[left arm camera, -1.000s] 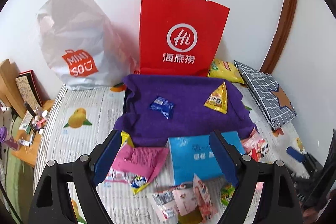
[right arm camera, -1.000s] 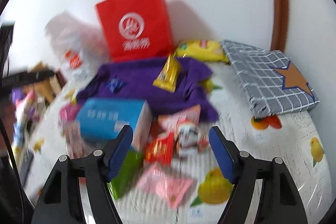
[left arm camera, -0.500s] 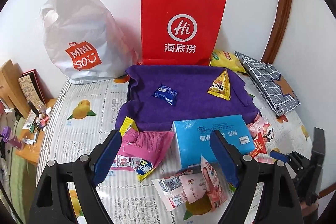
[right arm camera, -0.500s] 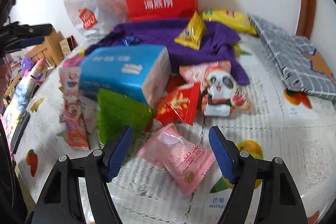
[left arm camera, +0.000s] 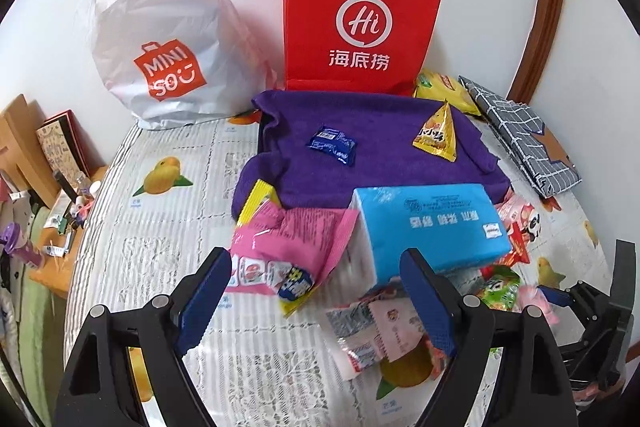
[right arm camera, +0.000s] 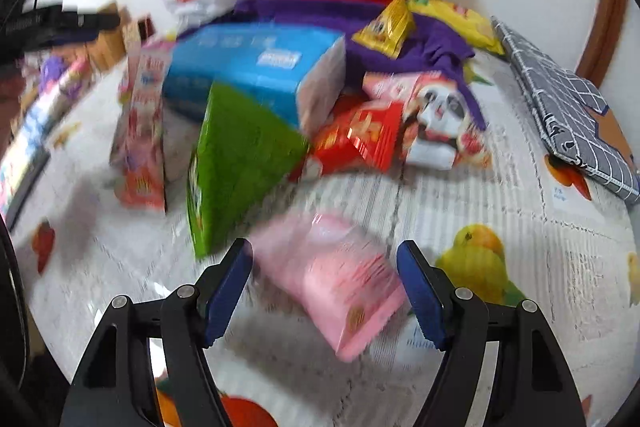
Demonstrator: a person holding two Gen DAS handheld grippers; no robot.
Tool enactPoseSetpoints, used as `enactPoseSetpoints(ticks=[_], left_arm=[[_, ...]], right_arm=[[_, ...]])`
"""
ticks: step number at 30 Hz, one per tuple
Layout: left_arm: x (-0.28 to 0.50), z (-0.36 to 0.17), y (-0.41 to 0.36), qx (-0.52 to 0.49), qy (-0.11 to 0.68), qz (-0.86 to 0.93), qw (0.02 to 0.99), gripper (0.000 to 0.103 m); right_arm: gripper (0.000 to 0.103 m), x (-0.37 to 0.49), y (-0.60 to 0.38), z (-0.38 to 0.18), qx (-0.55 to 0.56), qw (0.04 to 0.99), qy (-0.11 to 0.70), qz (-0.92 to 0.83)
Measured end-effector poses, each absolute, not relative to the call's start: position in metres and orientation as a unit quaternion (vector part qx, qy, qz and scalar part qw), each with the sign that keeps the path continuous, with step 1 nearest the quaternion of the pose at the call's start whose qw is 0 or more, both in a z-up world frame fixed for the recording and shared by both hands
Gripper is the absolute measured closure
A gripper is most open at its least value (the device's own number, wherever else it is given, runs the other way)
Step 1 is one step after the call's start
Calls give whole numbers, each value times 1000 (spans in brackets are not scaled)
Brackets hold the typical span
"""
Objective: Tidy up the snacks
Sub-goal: 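Grasp the pink wrapped snack with the right tool, then grasp the large pink snack bag with the left tool while the right tool holds the pink snack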
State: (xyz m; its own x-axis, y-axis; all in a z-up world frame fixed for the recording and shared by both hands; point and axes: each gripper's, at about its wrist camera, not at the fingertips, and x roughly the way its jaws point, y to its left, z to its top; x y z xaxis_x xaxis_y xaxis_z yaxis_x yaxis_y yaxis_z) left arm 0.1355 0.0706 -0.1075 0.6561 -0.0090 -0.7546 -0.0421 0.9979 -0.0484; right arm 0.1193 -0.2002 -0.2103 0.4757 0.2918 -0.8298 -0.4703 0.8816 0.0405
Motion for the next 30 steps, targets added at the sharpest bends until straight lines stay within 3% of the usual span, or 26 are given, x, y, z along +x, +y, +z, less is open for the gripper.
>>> enactPoseSetpoints(ticks=[11,12,14,15,30], left_arm=[[131,-114,76,-37,417,9,908,18],[130,-114,76,-36,416,10,908,18],[128,-114,80,-36,415,14,909,18],[127,-115,84,-39,415,17,909,18],[142,-142,107,-44,441,30,896,18]], right_arm=[[29,133,-213,-211,-50,855,476,202],[32,134,-212,-211,-48,858,471,198],[57,134,-210,-210,-53,865,463,185],[59,135,-211,-210,-52,866,463,181],[59,144,-218,-215,-45,890,438,122]])
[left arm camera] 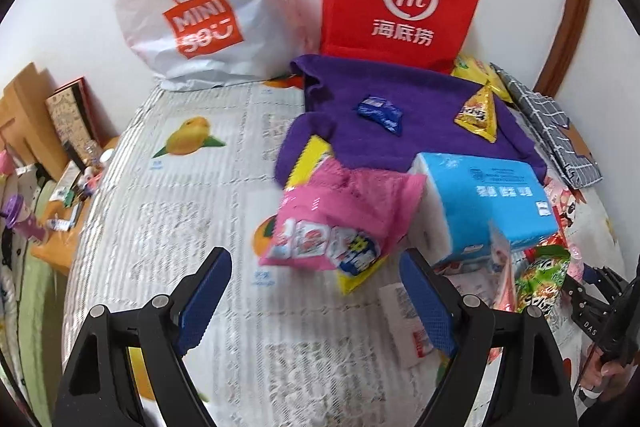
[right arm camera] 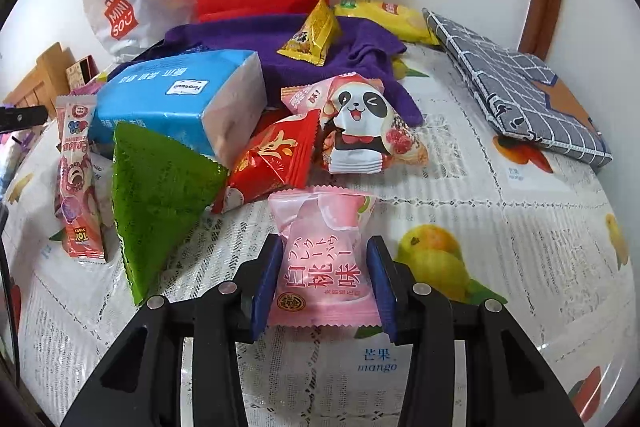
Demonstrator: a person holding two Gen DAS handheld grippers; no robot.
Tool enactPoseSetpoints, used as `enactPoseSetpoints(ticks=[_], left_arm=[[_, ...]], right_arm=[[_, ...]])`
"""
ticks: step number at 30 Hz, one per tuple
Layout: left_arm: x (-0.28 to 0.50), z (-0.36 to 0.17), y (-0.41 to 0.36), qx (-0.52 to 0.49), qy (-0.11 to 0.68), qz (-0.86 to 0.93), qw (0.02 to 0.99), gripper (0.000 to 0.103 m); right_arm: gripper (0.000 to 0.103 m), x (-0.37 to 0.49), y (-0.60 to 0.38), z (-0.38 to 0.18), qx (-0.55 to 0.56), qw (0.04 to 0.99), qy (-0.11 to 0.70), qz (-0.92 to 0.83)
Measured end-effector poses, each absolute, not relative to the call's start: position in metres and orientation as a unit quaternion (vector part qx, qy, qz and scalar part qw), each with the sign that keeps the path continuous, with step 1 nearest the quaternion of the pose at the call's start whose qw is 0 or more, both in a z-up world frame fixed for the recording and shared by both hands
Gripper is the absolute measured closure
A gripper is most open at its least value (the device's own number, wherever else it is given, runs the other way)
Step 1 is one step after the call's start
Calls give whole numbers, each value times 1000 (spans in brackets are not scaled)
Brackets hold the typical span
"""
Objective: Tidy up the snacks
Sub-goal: 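Grasp the large pink snack bag with the left tool while the right tool holds the pink snack, then carry the pink bag with the left tool while the right tool carries the pink snack over the purple towel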
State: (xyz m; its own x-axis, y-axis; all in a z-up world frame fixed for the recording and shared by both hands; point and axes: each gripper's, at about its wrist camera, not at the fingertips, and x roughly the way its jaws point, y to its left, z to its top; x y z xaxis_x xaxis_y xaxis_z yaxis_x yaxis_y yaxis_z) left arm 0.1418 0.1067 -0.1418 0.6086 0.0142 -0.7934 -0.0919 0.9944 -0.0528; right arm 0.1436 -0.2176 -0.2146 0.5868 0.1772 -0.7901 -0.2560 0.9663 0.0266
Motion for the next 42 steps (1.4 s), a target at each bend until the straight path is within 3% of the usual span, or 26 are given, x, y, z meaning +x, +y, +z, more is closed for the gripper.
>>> enactPoseSetpoints(ticks=[11,27,29,31,34,42], left_arm=[[165,-156,81,15,461,15,887,11],[198,-182,71,67,473,42,877,11],[198,-181,72,60,469,37,880,17],[197,-180,76,44,472,29,880,32],[195,-178,81,22,474,17,880,40],[173,-159,84,-8,451,-4,893,42]], right_arm=[[59,142,-219,-216,-39,889,439,124],[57,142,-219,-216,-36,889,439,126],[57,142,-219,-216,-35,889,439,126],[57,142,-218,-216,-36,889,439,126],[56,143,-218,-216,-36,889,439,126],[59,144,-218,-216,-34,889,438,126]])
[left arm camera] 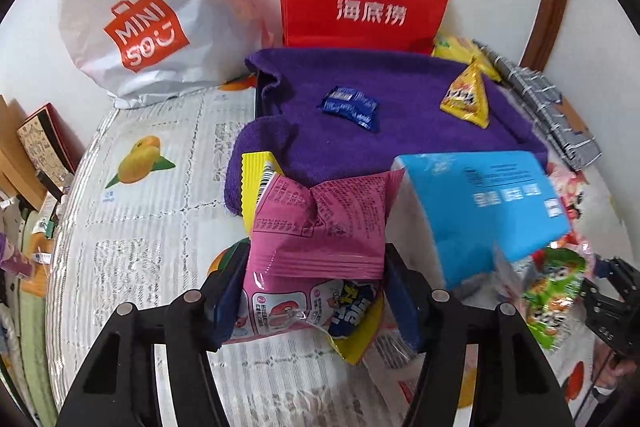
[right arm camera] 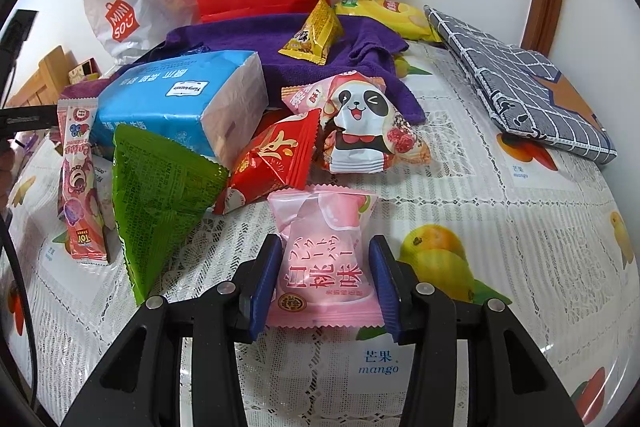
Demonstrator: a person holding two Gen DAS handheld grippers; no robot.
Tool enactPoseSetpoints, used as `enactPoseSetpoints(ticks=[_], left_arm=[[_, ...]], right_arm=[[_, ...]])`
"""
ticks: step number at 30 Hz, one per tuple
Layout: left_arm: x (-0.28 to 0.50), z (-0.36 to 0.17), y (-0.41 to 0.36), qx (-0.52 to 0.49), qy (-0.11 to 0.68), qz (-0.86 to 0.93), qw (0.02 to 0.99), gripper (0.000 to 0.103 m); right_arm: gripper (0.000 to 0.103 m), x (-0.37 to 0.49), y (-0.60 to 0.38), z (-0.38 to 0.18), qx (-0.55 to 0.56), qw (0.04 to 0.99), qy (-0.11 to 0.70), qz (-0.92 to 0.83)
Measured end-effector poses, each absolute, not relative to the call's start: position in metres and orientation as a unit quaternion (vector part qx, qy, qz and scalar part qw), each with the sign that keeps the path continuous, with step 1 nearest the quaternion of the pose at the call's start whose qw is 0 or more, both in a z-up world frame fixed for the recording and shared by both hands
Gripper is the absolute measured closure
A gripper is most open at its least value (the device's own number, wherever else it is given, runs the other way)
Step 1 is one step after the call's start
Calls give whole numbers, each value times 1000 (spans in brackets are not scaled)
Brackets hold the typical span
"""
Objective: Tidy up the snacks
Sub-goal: 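Carry the pink bag with the left tool while the right tool carries the pink snack over the purple towel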
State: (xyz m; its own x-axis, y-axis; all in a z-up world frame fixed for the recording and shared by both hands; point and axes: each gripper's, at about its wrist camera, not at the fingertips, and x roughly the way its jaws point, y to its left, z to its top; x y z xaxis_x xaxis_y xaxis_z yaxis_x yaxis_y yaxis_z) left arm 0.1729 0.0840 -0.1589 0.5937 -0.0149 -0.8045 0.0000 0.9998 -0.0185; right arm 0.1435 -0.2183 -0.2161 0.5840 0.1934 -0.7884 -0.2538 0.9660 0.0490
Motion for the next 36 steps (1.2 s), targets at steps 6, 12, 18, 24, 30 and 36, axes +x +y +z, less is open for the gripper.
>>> enactPoseSetpoints(ticks=[6,12,18,24,30,36], left_arm=[[152,-143,85,-8,437,-4,900,42],[131,-133,82,-24,428,-12,903,42],[111,-115,70,-48,407,-34,912,42],[102,-94,51,-64,385,-58,919,42],[93,-70,44,-78,339,-62,936,42],[98,-64,45,-90,322,-42,942,41]], right_arm=[[60,134,-219,-212,-27,890,438,124],[60,116,-214,-186,-26,899,415,136],[60,111,-213,-155,-4,907,400,132],[60,115,-207,-113,11,924,362,126],[60,120,-200,-69,14,935,328,130],[60,125,-196,-56,21,936,323,139]])
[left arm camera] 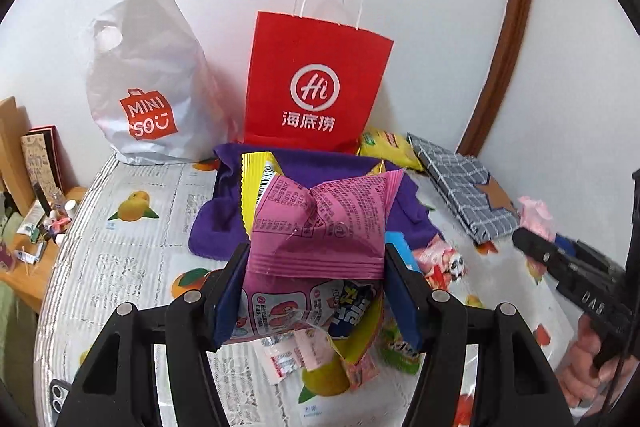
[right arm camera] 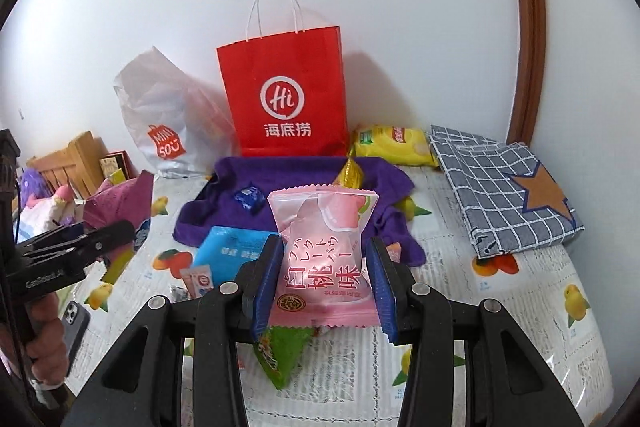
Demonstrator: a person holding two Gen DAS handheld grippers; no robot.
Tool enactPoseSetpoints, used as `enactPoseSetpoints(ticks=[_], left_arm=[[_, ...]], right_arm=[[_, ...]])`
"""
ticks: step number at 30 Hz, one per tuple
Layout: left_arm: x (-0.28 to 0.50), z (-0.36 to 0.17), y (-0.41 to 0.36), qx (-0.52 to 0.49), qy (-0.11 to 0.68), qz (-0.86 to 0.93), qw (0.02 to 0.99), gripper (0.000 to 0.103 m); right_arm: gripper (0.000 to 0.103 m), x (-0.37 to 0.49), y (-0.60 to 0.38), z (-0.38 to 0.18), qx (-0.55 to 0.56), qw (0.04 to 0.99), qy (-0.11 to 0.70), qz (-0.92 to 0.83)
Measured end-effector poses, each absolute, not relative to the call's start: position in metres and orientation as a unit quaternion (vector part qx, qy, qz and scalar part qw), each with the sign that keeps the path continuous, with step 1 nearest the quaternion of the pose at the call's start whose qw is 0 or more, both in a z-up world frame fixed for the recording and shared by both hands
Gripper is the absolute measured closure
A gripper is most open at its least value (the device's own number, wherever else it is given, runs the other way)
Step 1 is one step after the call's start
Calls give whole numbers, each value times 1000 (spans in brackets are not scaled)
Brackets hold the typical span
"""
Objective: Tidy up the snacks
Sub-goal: 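Carry the pink bag with the left tool while the right tool carries the pink snack over the purple towel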
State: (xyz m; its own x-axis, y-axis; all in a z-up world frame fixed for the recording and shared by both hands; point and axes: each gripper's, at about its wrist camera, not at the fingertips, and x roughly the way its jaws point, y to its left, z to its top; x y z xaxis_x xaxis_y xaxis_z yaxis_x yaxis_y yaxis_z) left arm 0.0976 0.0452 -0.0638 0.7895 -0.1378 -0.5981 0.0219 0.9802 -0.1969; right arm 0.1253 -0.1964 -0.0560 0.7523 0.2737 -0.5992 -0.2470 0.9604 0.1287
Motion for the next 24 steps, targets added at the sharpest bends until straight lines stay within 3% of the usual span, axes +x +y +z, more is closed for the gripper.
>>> enactPoseSetpoints(ticks=[24], left_arm=[[189,-18,18,-73,306,-43,948,41]], right_arm=[[60,226,-163,-39,-17,941,309,139]])
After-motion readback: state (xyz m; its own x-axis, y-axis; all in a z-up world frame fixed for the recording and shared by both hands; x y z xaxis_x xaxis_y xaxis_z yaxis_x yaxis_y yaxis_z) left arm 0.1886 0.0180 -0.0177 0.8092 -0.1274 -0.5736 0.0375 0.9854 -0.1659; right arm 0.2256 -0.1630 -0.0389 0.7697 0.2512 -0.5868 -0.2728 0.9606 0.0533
